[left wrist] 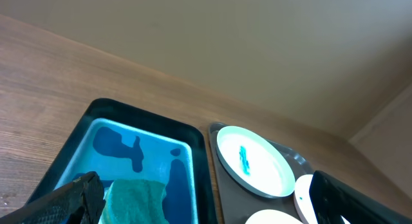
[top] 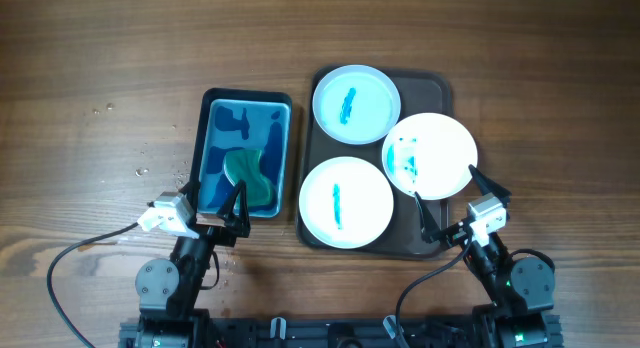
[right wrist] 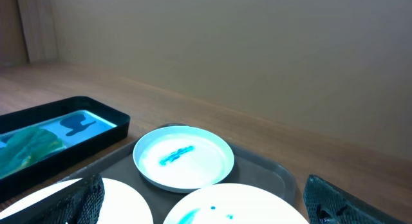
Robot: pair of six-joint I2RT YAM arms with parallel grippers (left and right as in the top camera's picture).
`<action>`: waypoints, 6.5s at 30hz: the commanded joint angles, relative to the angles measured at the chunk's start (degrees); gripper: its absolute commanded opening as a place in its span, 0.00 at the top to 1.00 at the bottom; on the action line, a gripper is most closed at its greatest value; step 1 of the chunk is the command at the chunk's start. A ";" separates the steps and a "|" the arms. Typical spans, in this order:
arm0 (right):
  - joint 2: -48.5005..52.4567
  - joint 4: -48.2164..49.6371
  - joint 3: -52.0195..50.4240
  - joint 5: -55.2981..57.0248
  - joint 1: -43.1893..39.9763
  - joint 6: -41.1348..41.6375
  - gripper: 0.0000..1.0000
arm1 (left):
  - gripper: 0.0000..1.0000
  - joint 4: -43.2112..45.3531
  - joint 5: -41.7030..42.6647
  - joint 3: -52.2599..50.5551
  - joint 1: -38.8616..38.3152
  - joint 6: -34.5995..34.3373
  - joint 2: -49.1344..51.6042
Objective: Clean dirty plates on tray and stack at the side
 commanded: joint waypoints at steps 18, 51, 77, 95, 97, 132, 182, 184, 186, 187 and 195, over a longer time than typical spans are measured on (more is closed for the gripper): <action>0.02 0.09 -0.07 0.35 0.24 -0.28 0.00 | 0.00 -0.22 -0.15 -0.24 -0.42 1.11 -0.42; 0.04 0.57 -0.07 -0.46 0.24 -0.24 0.00 | 0.00 0.70 2.21 -0.24 -0.42 -1.51 -0.42; 29.62 -37.38 53.42 -8.61 0.24 4.37 0.00 | 0.00 -33.88 9.11 50.73 -0.42 -4.26 46.01; 57.86 -57.02 60.57 -15.34 0.74 18.29 0.24 | 0.25 -56.63 -3.85 66.79 -2.47 -1.57 85.18; 60.92 -57.96 58.80 -15.37 1.84 18.36 0.27 | 0.26 -56.11 -7.04 66.79 -3.21 -1.95 89.02; 67.54 -52.87 53.51 -4.72 10.32 31.39 0.30 | 0.50 -47.30 -9.75 68.37 -5.38 -1.31 108.28; 85.74 -51.71 53.48 -4.81 10.32 29.51 0.52 | 0.30 -56.11 -5.77 71.73 -6.71 -2.75 103.34; 84.15 -52.24 53.48 -5.51 10.32 29.75 0.52 | 0.24 -55.82 -5.77 71.80 -6.71 -2.73 103.34; 81.48 -53.27 53.48 -5.42 10.32 29.97 0.52 | 0.32 -55.67 -6.01 71.43 -6.78 -1.11 103.58; 80.24 -53.99 53.48 -5.25 10.32 30.51 0.52 | 0.36 -55.41 -6.21 71.01 -6.78 -0.83 103.60; 75.82 -56.74 50.75 0.57 10.32 32.85 0.48 | 0.50 -46.10 -7.48 60.11 -6.78 -1.92 103.69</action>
